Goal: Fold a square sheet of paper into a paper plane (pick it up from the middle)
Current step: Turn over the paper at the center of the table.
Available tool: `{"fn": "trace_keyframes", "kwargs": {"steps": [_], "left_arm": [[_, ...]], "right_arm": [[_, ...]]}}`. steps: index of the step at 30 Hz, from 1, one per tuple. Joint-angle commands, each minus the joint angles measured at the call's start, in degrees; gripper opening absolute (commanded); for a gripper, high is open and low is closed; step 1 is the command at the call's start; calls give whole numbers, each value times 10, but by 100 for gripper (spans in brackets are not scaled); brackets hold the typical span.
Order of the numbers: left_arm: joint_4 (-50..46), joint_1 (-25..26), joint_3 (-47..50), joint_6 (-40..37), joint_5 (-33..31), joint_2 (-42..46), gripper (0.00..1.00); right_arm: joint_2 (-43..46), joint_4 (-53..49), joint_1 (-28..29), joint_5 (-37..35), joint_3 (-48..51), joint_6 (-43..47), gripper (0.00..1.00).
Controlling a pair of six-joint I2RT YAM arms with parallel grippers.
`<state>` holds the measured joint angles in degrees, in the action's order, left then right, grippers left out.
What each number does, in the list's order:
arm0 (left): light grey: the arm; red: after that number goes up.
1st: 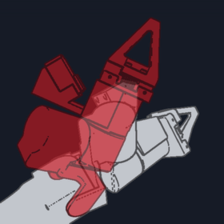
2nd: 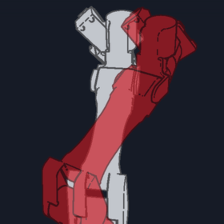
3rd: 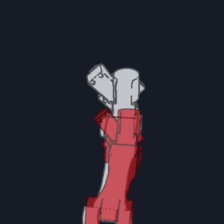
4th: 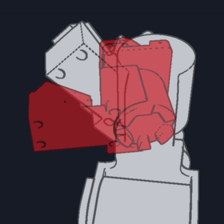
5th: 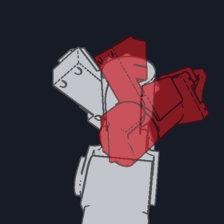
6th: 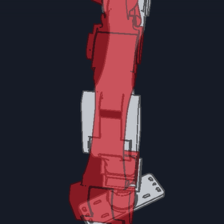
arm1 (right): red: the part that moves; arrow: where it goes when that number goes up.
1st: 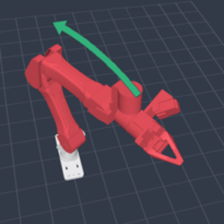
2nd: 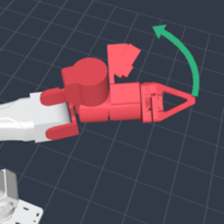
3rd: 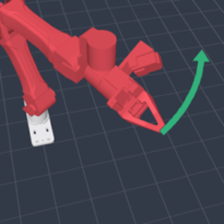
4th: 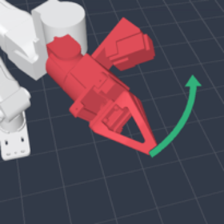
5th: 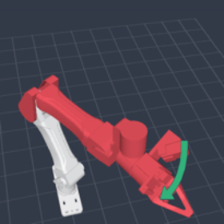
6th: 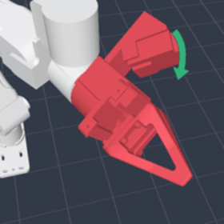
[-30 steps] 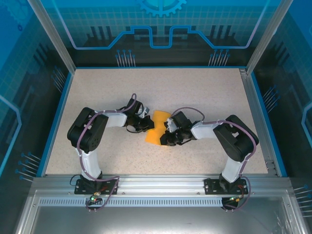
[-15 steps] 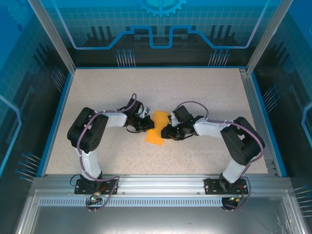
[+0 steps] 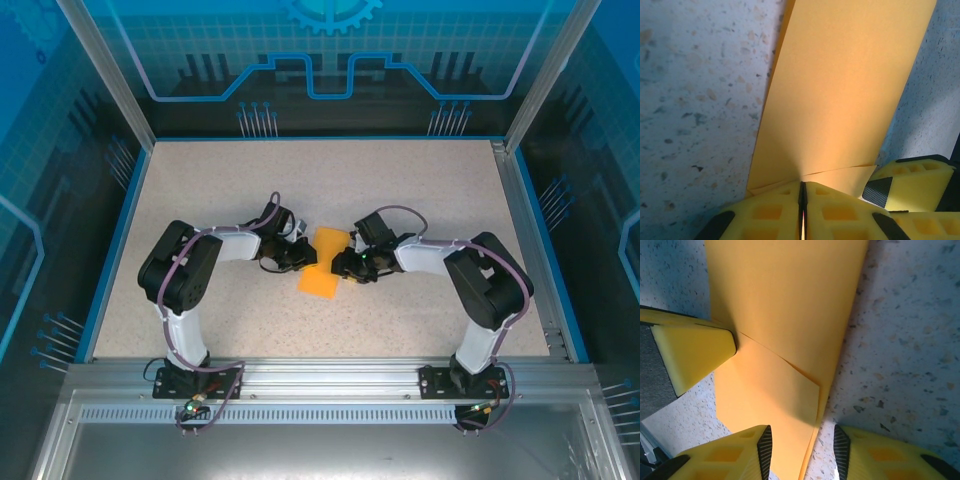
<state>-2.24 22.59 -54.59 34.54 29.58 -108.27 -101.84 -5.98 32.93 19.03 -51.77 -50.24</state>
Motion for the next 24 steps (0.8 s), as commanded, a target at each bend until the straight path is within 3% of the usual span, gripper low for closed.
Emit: {"fn": "trace_keyframes", "kwargs": {"steps": [1, 6, 16, 24], "left_arm": [[-29, 3, -3, 0, -18, 14, 11], [-30, 3, -2, 1, -21, 20, 11], [-29, 3, -3, 5, -22, 23, 12], [4, 3, -4, 39, -5, 43, 14]], "right_arm": [[-24, 31, -6, 17, -10, -17, 39], [-27, 61, -7, 31, -2, -31, 35], [-20, 103, -14, 46, 11, -45, 36], [-22, 144, -12, 65, 51, -15, 27]]}}
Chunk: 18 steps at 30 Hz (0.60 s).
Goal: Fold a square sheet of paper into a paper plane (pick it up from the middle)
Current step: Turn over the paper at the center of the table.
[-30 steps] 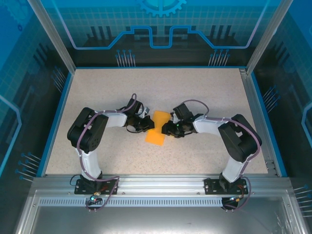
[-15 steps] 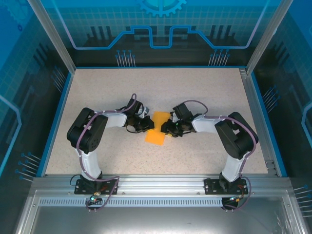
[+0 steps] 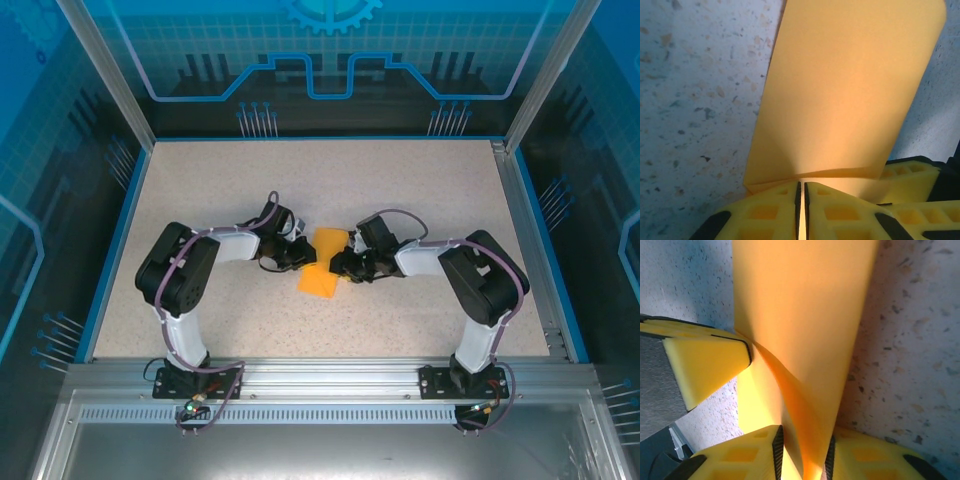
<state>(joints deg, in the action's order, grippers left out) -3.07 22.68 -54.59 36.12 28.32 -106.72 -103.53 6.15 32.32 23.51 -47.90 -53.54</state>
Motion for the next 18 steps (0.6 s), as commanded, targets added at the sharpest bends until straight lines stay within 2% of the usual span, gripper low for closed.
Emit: {"fn": "trace_keyframes", "kwargs": {"steps": [1, 6, 9, 14, 18], "left_arm": [[15, 1, -4, 28, 7, 34, 15], [5, -2, 7, 38, -17, 84, 22], [-10, -9, 27, 36, -47, 132, 23], [-49, -20, 57, 25, -111, 216, 27], [-79, -25, 79, 17, -166, 283, 29]], "right_arm": [[-8, 29, -6, 23, 14, 21, 25], [-4, 60, -7, 38, 14, 28, 14], [9, 46, -8, 42, 2, 43, 9], [58, -85, -9, 18, -49, 109, 5], [117, -266, -9, -68, -108, 189, 4]]}}
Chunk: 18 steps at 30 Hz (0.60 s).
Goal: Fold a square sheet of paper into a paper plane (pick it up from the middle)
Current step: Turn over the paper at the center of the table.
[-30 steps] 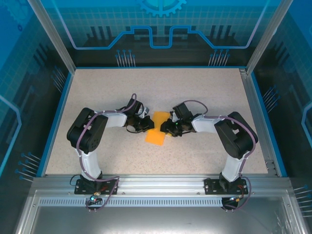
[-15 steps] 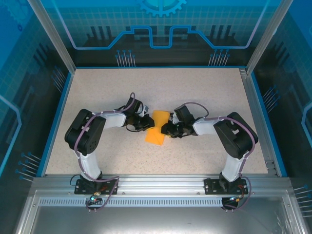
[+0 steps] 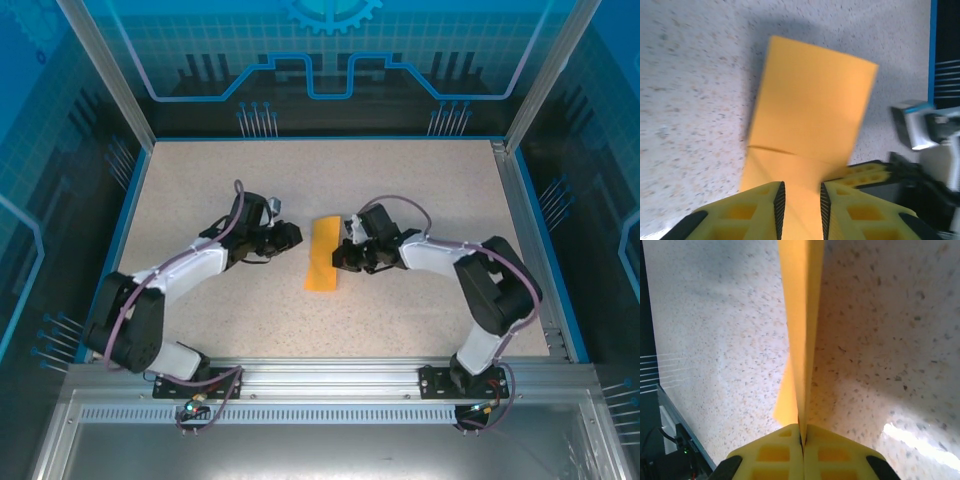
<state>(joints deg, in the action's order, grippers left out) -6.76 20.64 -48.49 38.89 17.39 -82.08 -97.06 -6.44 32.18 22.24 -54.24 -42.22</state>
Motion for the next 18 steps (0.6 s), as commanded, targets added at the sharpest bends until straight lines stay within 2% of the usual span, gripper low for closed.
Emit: {"fn": "trace_keyframes", "kwargs": {"steps": [1, 5, 7, 12, 14, 18], "left_arm": [[-50, -6, 23, -9, -70, 53, 30], [-83, -10, 36, -6, -109, 110, 34], [-97, -12, 44, -1, -130, 132, 38], [-122, -24, 41, 8, -151, 148, 41], [-124, -29, 34, 0, -150, 144, 43], [-140, -39, 13, -4, -143, 131, 43]], "right_arm": [[67, -190, -7, -90, -63, 89, 4], [94, -377, -2, -224, -142, 126, 4], [101, -461, 6, -308, -183, 118, 5], [78, -643, 54, -506, -274, 69, 4], [60, -687, 77, -558, -300, 44, 4], [8, -736, 115, -598, -349, -2, 4]]}}
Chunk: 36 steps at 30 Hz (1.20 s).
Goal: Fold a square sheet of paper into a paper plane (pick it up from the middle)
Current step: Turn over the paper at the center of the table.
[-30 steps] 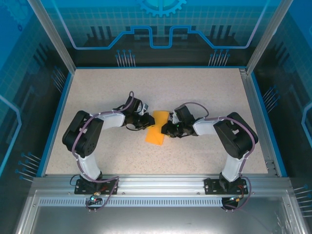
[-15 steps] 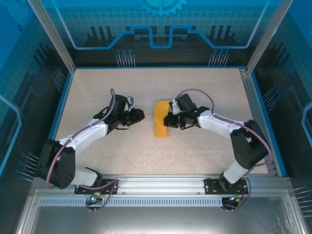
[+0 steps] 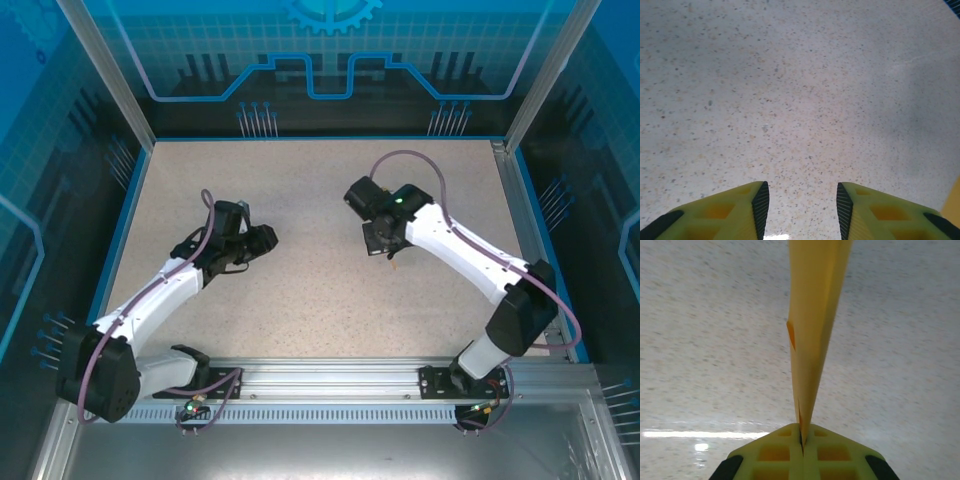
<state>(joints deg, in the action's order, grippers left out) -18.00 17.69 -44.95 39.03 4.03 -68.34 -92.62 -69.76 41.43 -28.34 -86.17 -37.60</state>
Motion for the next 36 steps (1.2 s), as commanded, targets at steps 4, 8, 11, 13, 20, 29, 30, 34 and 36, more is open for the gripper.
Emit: {"fn": "trace_keyframes", "kwargs": {"steps": [4, 8, 11, 13, 20, 29, 30, 34, 36], "left_arm": [[-27, -20, -25, -4, -10, -7, 46], [-39, -29, -29, -20, -20, -10, 46], [-30, -36, -9, 0, -33, 2, 46], [-21, -39, 3, 18, -35, 7, 46], [-61, -42, -21, -23, -52, 2, 47], [-44, -44, -15, -7, -48, -4, 51], [-39, -44, -11, 5, -40, -7, 51], [4, -42, 4, 40, 35, -33, 53], [19, -39, 2, 48, 73, -52, 53]], "right_arm": [[-97, -117, 48, -97, -66, -72, 4], [-150, -97, 63, -83, -69, -88, 4], [-188, -77, 68, -57, -70, -89, 4], [-206, -60, 73, -41, -65, -96, 4], [-271, -6, 95, 45, -77, -98, 8], [-255, 134, 85, 189, -42, -67, 27], [-239, 170, 78, 220, -22, -63, 28], [-134, 309, 52, 317, 89, -57, 40], [-82, 370, 32, 332, 149, -54, 41]]}}
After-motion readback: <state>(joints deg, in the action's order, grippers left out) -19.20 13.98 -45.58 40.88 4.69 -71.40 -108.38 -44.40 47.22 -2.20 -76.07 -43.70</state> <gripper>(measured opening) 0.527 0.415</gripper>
